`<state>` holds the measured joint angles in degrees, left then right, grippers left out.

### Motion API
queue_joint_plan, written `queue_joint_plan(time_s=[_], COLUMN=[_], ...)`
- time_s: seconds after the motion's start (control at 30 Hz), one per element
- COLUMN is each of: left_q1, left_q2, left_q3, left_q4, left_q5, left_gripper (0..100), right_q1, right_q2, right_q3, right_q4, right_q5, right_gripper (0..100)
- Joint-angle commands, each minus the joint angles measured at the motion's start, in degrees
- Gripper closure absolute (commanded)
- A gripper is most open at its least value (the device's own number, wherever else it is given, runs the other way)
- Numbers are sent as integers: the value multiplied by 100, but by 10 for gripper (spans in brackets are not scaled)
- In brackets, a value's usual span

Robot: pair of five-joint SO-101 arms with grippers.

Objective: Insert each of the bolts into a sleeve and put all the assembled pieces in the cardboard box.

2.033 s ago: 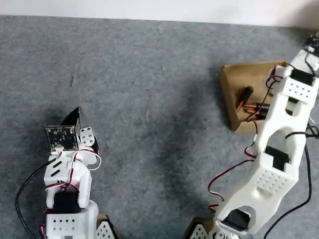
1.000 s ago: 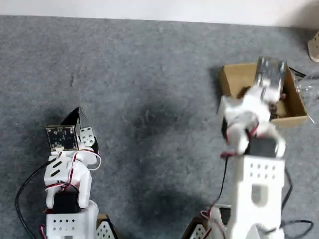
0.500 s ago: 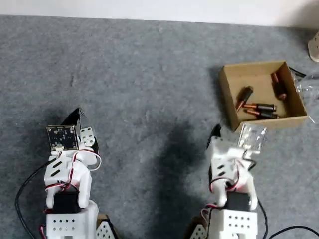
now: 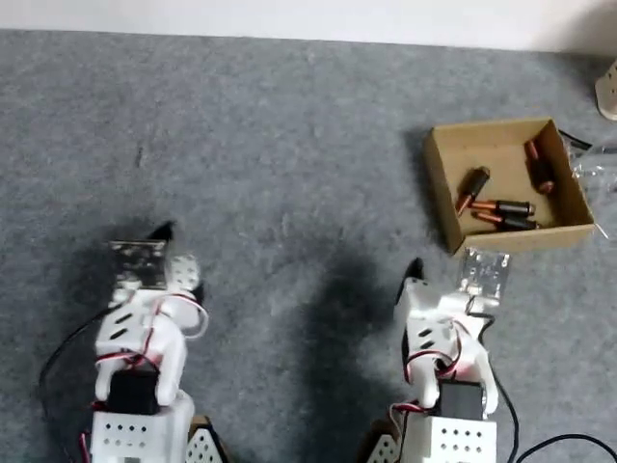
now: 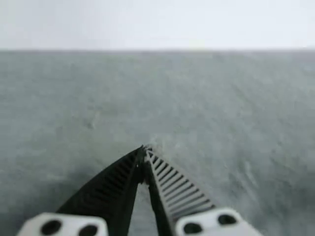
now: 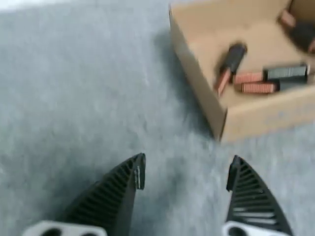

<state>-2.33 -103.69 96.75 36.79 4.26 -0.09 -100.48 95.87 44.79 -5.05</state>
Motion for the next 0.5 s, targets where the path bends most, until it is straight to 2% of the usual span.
queue_joint_plan(time_s=[0.0, 0.1, 0.23, 0.47], left_q1=[866, 1033, 1024, 945], left_q2=[-75, -84, -92, -101], left_q3=[40, 40, 40, 31], left_q4=[1222, 1890, 2189, 2646], left_q5=[-53, -53, -53, -62], left_gripper=[990, 990, 990, 990], right_q1=[-40, -31, -13, -13], right_q2=[31, 40, -13, -13], right_q3=[796, 796, 787, 778], right_q4=[743, 1270, 1930, 1991], right_q5=[105, 105, 105, 105], right_gripper=[765, 765, 765, 765])
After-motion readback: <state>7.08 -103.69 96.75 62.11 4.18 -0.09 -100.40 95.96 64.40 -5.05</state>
